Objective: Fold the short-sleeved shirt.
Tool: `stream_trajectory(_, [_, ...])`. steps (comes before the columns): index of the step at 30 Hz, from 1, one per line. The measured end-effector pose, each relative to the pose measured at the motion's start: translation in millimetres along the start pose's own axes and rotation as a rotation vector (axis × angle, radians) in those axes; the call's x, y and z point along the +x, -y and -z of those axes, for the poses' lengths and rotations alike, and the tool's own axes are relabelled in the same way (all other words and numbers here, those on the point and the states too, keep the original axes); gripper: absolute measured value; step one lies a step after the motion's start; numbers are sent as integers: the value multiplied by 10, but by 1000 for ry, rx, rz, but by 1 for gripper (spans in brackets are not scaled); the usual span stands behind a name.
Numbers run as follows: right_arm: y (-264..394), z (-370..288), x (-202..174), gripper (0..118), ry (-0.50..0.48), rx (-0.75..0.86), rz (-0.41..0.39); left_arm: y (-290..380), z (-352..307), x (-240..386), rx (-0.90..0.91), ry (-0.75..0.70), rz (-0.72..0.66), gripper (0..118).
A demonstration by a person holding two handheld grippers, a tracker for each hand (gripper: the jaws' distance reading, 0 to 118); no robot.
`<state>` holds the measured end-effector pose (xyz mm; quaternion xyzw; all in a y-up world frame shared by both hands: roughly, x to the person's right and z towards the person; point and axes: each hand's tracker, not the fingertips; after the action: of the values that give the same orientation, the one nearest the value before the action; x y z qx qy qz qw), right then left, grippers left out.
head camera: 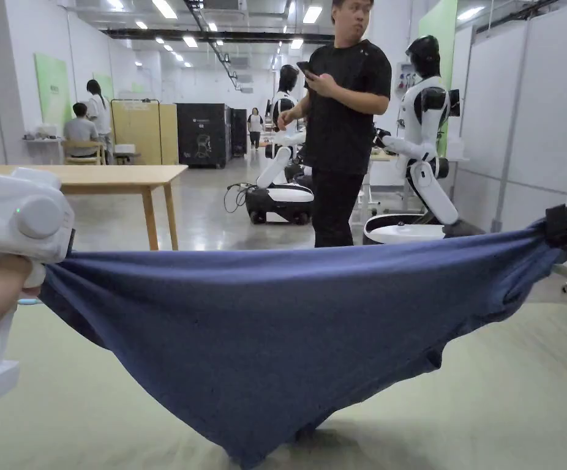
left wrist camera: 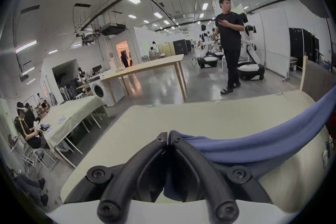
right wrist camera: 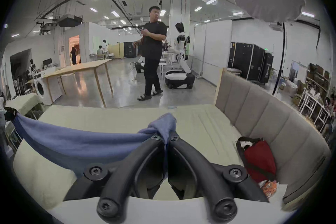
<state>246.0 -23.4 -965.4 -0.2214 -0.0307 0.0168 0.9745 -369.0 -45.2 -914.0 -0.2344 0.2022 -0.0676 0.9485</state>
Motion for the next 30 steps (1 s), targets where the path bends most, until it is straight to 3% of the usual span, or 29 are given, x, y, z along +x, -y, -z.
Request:
stream_trajectory(7, [1294, -388, 75, 4, -65, -130, -32, 1022, -200, -73, -123, 87, 51, 0])
stream_trajectory(17, [3166, -1672, 346, 4, -120, -269, -5, 2814, -1310, -444, -293, 214, 56, 0])
stream_trajectory(23, [3697, -2231, 559, 4, -112, -292, 93, 3388, -1662, -681, -326, 230, -2, 0])
stream_trajectory(30, [3951, -2169, 643, 4, -128, -329, 139, 3621, -1661, -704, -372, 286, -40, 0])
